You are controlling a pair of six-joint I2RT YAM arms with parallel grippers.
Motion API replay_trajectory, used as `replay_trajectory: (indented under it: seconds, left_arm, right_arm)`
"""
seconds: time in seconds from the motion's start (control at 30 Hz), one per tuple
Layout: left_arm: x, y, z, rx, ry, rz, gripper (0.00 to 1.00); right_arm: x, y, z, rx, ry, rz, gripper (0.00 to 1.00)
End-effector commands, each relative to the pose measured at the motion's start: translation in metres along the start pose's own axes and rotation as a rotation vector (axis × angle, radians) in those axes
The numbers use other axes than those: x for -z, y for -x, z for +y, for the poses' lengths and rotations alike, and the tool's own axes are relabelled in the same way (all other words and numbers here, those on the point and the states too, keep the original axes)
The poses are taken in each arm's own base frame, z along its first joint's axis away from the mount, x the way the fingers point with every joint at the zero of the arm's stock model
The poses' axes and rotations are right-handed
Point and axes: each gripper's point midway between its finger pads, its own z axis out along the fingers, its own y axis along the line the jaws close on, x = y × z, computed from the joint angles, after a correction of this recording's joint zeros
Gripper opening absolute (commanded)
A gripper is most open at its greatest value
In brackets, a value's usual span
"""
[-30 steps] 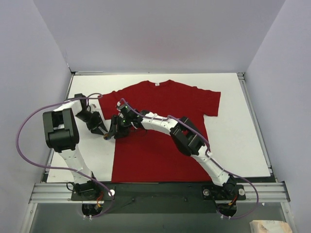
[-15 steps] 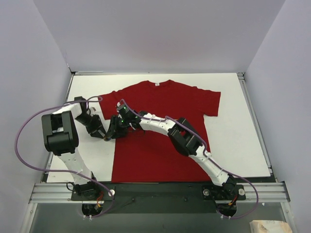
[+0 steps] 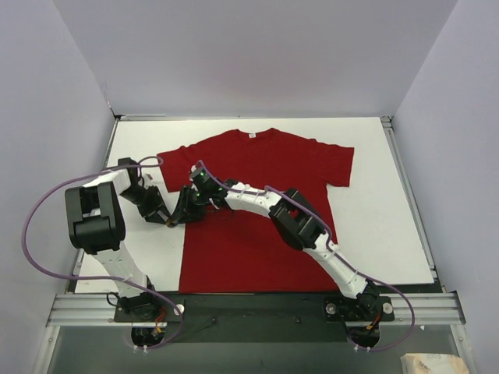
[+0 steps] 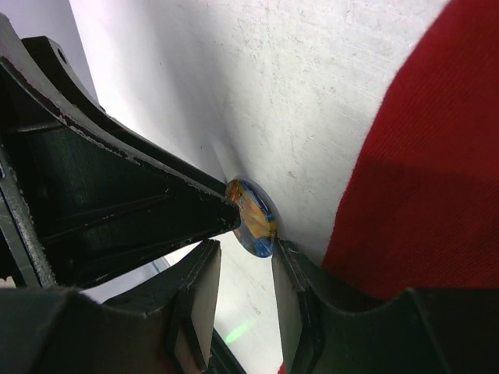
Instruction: Pin the brooch onto the clothing
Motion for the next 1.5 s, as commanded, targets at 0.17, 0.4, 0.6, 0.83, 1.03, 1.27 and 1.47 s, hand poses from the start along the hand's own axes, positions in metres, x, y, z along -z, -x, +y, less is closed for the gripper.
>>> replay_trajectory:
  seconds: [0.17, 0.4, 0.6, 0.83, 1.03, 1.27, 1.47]
  left_arm:
    - [-0.017, -0.006, -0.004, 0.026, -0.064, 0.011, 0.44]
    - [-0.017, -0.007, -0.006, 0.041, -0.098, 0.012, 0.44]
    - [-0.018, -0.006, -0.013, 0.048, -0.156, 0.021, 0.43]
    - [-0.02, -0.008, -0.01, 0.057, -0.172, 0.03, 0.42]
    - [-0.024, -0.008, -0.006, 0.097, -0.235, 0.047, 0.42]
    - [-0.013, -0.001, 0.008, 0.088, -0.15, -0.013, 0.42]
    - [0.0, 0.006, 0.022, 0.07, -0.044, -0.057, 0.42]
  right_arm:
    - [0.005, -0.012, 0.027, -0.05, 0.139, 0.004, 0.33]
    - [0.001, -0.011, 0.014, -0.109, 0.149, -0.012, 0.29]
    - [-0.002, -0.011, 0.018, -0.136, 0.211, -0.009, 0.28]
    - [-0.002, -0.008, 0.024, -0.168, 0.286, -0.011, 0.21]
    - [0.0, -0.01, 0.02, -0.143, 0.267, -0.002, 0.16]
    - [0.01, -0.015, -0.016, -0.043, 0.033, -0.015, 0.27]
    - [0.023, -0.012, -0.027, 0.009, -0.094, -0.022, 0.42]
